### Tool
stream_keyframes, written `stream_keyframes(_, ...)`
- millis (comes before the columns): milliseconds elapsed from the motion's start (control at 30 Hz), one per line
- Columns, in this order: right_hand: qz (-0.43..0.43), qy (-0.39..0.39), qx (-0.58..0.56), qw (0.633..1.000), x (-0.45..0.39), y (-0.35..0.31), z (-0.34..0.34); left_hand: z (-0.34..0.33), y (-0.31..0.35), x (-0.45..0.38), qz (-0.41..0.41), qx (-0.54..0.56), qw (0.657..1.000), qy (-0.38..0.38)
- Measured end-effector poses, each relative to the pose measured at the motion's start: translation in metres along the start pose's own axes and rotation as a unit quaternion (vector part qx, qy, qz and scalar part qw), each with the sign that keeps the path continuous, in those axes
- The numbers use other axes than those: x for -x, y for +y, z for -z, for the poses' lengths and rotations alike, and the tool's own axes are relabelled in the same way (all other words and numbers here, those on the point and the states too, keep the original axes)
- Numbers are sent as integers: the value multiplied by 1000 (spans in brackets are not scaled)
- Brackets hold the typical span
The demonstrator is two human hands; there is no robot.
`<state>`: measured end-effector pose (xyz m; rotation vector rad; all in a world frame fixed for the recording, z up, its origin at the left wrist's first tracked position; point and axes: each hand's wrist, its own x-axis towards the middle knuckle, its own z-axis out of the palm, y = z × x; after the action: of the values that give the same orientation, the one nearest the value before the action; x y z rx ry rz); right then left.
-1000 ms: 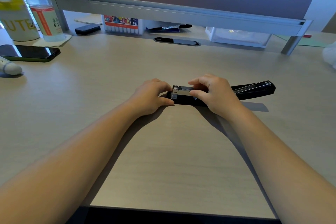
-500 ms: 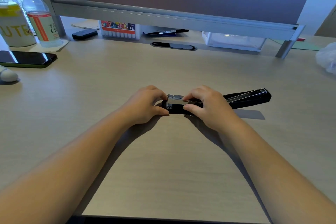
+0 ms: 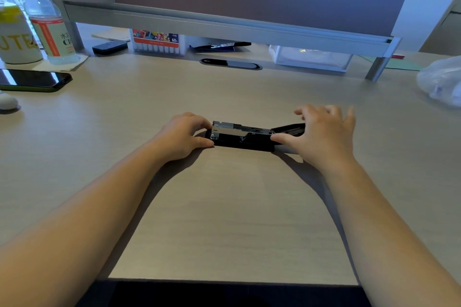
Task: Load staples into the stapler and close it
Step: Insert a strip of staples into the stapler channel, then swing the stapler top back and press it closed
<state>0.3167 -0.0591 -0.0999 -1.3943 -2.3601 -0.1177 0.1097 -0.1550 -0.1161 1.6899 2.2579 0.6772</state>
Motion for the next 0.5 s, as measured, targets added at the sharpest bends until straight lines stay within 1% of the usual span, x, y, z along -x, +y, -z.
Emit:
stream_keyframes(67,-41,-7,-27,999,0,6,1,0,1,2,1,11,1000,5)
stream_keyframes(133,-68,-10,-118,991,0,8,3,0,1,3,1,11,1000,9)
stream_keyframes(200,-83,-4,-217,973,0,9,5,0,1,3,1,12,1000,10)
stream_keyframes(233,-87,1,-246,965,0,10,5,0,1,3,3,13,1000,11)
stream_keyframes(400,-94,28,-320,942,-3,18,14,-1,1,1,9,18,1000,12)
stream_keyframes(433,-92,43,-343,934,-3,19,16,-1,1,1,10,19,1000,12)
stream_keyframes(467,-90,58,-381,918,-4,19,16,-1,1,1,11,19,1000,13)
stream_keyframes(500,-90,70,-438,892,-5,18,16,-2,2,0,11,19,1000,14)
